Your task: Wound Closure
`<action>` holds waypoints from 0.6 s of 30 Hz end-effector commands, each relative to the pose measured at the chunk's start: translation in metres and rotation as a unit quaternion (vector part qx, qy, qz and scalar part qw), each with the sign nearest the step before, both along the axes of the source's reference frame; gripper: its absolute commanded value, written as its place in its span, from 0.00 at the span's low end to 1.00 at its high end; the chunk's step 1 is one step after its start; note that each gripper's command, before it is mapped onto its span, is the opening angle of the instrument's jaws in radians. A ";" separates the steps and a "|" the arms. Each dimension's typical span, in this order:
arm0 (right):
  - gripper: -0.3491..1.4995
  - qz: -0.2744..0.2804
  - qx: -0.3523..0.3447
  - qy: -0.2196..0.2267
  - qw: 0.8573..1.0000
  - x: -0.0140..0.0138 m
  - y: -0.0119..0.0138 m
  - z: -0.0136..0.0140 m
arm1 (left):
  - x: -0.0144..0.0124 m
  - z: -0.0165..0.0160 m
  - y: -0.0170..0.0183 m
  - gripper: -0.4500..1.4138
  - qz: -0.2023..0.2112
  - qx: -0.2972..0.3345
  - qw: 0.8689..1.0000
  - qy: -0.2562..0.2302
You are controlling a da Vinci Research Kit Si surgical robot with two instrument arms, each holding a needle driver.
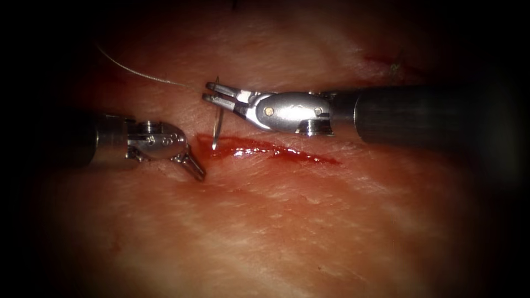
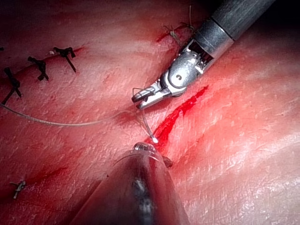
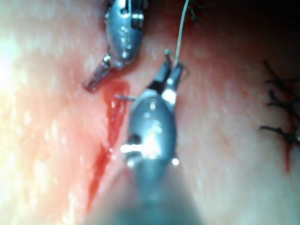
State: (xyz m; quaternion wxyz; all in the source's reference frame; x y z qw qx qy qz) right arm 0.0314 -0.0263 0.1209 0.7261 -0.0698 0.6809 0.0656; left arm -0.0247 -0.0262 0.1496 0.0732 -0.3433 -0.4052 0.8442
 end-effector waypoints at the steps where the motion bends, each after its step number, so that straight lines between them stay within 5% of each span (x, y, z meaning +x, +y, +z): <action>1: 0.00 -0.001 -0.001 0.000 1.000 0.0006 0.0000 0.0005 | -0.0005 0.0005 -0.0005 0.01 0.001 0.002 1.000 -0.001; 18: 0.00 0.006 0.079 0.016 0.997 0.0008 0.0000 0.0001 | 0.0018 0.0001 -0.0016 0.00 0.004 -0.006 1.000 -0.004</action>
